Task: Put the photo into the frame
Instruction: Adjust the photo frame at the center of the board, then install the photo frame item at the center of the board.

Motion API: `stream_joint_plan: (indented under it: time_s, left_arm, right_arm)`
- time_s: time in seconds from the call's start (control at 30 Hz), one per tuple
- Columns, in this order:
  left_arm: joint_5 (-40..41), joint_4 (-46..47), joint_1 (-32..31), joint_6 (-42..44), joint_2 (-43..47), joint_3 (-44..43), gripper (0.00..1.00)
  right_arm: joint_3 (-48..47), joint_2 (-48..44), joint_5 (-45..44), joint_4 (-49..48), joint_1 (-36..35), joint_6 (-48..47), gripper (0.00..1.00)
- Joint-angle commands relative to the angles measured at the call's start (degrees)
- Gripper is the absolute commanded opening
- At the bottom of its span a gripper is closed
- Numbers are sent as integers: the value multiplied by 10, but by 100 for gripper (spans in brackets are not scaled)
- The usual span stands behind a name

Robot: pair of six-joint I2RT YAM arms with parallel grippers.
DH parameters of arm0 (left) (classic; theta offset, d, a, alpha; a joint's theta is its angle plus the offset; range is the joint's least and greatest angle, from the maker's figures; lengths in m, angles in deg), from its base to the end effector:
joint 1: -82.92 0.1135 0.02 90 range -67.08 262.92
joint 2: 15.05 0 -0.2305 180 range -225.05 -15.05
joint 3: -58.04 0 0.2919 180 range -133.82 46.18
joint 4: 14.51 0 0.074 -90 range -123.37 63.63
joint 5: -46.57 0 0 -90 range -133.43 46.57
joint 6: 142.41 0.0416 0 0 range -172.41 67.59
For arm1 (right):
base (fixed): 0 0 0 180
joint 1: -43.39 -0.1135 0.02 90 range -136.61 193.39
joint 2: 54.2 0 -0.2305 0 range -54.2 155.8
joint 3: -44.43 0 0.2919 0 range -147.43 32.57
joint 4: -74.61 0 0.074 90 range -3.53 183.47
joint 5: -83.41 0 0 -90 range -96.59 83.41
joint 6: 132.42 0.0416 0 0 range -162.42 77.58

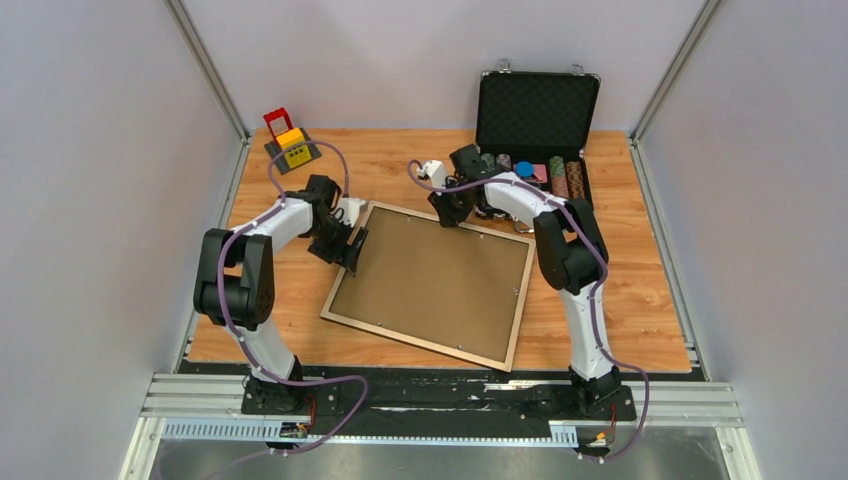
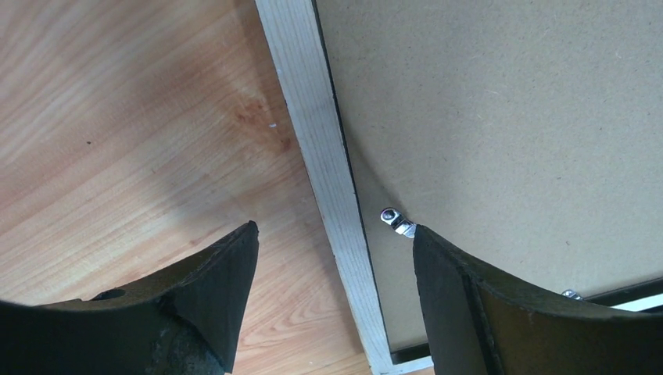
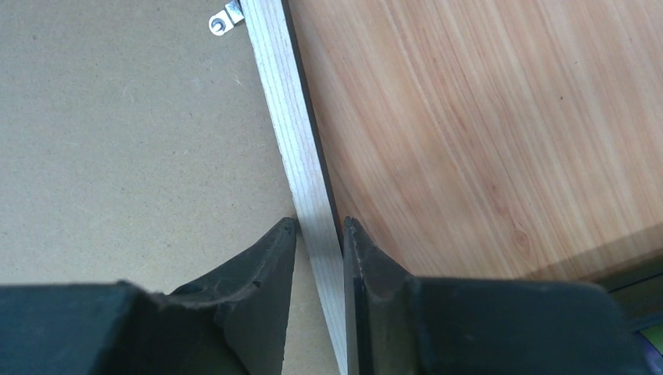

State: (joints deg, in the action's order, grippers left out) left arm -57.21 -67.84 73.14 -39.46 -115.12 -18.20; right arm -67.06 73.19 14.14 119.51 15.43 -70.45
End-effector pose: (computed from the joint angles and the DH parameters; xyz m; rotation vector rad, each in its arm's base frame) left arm 0.3459 -0.0697 0.1110 0.6085 2.8279 -0.3404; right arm 0.4310 0.2455 0.1181 -1.3269 2.2328 0.4741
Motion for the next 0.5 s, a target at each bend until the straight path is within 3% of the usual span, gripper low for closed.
stream_joint_plan:
  time_s: [0.0, 0.47]
  left_arm:
    - [7, 12, -9, -9, 9, -2, 79]
    - [12, 26, -21, -20, -16, -5, 75]
  right_arm:
    - [7, -27, 18, 5, 0, 28, 27]
    - [14, -28, 27, 3, 0, 33, 25]
